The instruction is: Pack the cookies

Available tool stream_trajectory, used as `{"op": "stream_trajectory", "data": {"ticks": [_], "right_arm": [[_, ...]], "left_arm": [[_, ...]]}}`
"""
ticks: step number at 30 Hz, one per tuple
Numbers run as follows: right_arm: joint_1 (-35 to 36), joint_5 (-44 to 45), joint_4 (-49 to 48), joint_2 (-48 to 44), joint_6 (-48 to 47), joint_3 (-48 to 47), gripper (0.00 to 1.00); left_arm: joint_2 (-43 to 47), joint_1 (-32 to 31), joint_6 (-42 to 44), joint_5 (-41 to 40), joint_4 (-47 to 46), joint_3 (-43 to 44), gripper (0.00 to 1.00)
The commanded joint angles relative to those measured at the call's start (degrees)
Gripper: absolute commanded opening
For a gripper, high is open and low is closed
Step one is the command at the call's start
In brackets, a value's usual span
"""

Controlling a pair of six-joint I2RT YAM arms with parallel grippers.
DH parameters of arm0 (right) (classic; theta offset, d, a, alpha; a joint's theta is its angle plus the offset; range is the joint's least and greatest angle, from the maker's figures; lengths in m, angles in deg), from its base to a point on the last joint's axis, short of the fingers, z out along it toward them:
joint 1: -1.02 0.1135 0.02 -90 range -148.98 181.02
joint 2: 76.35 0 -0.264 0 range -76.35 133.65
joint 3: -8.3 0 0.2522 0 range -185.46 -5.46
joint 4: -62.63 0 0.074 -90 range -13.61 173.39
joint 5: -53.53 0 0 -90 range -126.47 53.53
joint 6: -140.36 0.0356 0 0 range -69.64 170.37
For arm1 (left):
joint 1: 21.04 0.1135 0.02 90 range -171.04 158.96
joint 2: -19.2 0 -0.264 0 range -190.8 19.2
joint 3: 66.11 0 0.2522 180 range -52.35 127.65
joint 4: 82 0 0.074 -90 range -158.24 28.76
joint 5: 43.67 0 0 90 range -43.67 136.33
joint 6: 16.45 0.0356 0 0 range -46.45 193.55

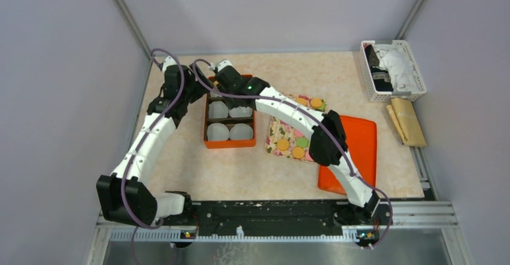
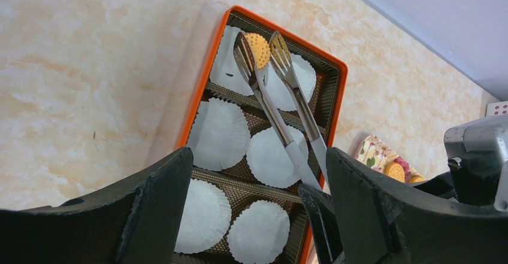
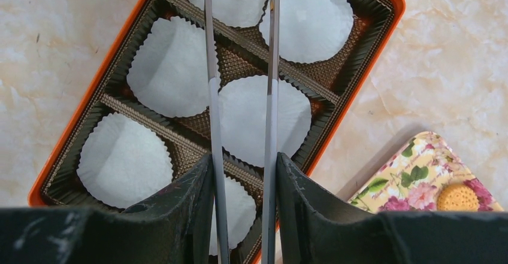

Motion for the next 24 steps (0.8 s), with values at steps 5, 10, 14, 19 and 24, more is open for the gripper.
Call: {"op": "stream_trajectory", "data": {"ticks": [5,10,14,19,24], "right_arm": [[-1.06,-2.16,-3.89,1.99,-0.42,-3.4,0.0],[-1.13,-1.55,-4.0,2.13,-0.61,-2.99,0.12],[-1.15,-1.55,-4.71,1.96,-0.95,-2.89,0.3],[-1.17,-1.33,-5.18,1.24,-0.87,-2.77,0.3],[-1.16,-0.48,-6.81,-0.8,-1.17,-1.25,0.42]], "left_arm": [[1.99,1.39,0.34,-1.78,0.13,-0.25,0.88],[2.38,1.95,0.63,-1.78,0.27,-0.48,0.89],[2.61,2.39,0.92,-1.13,0.33,-0.49,0.89],[2.99,2.81,1.19,-0.91,0.36,-0.8,0.89],[2.82,3.03,1.42,-0.1,0.28,-0.8,0.89]]}}
